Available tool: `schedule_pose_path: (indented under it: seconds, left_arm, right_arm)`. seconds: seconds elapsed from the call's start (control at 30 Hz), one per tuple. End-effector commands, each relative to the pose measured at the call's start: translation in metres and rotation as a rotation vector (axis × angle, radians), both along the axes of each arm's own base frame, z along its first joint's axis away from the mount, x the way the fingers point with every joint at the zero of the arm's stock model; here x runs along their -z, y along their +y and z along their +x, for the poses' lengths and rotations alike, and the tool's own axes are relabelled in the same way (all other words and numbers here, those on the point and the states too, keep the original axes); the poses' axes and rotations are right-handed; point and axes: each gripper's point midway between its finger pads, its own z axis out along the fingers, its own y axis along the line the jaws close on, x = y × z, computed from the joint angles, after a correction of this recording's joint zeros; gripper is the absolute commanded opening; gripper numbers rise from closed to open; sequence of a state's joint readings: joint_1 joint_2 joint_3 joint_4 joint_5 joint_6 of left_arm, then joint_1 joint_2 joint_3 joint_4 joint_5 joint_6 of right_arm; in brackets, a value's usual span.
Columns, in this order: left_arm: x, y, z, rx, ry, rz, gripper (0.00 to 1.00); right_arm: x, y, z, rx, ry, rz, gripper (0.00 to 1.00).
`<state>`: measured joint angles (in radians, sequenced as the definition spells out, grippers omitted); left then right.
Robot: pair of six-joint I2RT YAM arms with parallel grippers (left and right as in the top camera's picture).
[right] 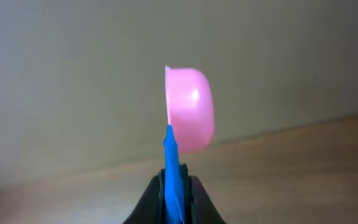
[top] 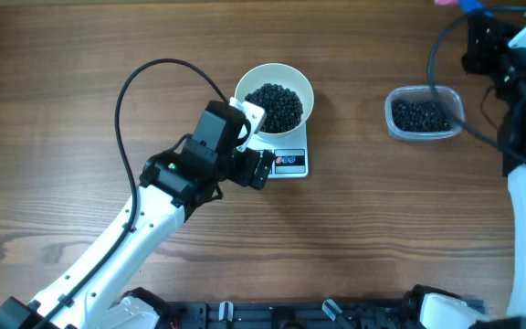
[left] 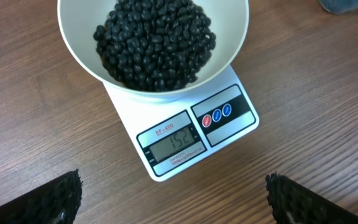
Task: Scoop item into bowl and weigh 150g on scale
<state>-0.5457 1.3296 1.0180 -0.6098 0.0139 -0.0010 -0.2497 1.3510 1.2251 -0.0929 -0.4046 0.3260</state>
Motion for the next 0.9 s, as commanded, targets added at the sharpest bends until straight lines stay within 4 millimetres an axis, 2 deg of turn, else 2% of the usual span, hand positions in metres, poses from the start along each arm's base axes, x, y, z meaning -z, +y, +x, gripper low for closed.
schedule_pose_path:
  seconds: [0.0, 0.07, 0.13, 0.23, 0.33, 0.5, 0.6, 0.63, 0.7, 0.77, 0.87]
  left_arm:
    - [0.003, -0.001, -0.002, 0.018, 0.005, 0.007, 1.00]
    - [0.003, -0.001, -0.002, 0.018, 0.005, 0.007, 1.00]
    - [0.003, -0.001, -0.002, 0.018, 0.005, 0.007, 1.00]
    - [0.003, -0.001, -0.002, 0.018, 0.005, 0.007, 1.00]
    - [0.003, -0.001, -0.002, 0.018, 0.005, 0.007, 1.00]
    - [0.003, -0.001, -0.002, 0.018, 0.005, 0.007, 1.00]
    - [0.003, -0.001, -0.002, 0.018, 0.005, 0.007, 1.00]
    - [0.003, -0.001, -0.002, 0.018, 0.005, 0.007, 1.00]
    - [0.003, -0.001, -0.002, 0.018, 0.005, 0.007, 1.00]
    - [0.003, -0.001, -0.002, 0.018, 0.005, 0.007, 1.00]
    - [0.003, -0.001, -0.002, 0.018, 0.005, 0.007, 1.00]
  right_arm:
    - [-0.004, 0.040, 0.025, -0.177, -0.066, 0.094, 0.04]
    - [0.007, 0.093, 0.032, -0.414, -0.110, 0.054, 0.04]
    - [0.037, 0.136, 0.024, -0.582, -0.075, -0.053, 0.04]
    - [0.069, 0.170, 0.007, -0.711, -0.031, -0.226, 0.04]
    - [0.098, 0.188, -0.003, -0.723, 0.069, -0.315, 0.04]
    - [0.096, 0.209, -0.026, -0.784, 0.095, -0.322, 0.04]
    - [0.117, 0.218, -0.043, -0.854, 0.134, -0.468, 0.04]
    - [0.127, 0.217, -0.043, -0.834, 0.164, -0.539, 0.04]
    - [0.130, 0.216, -0.038, -0.780, 0.176, -0.601, 0.04]
    - [0.130, 0.224, -0.037, -0.786, 0.163, -0.598, 0.04]
    - [0.143, 0.234, -0.032, -0.782, 0.207, -0.537, 0.04]
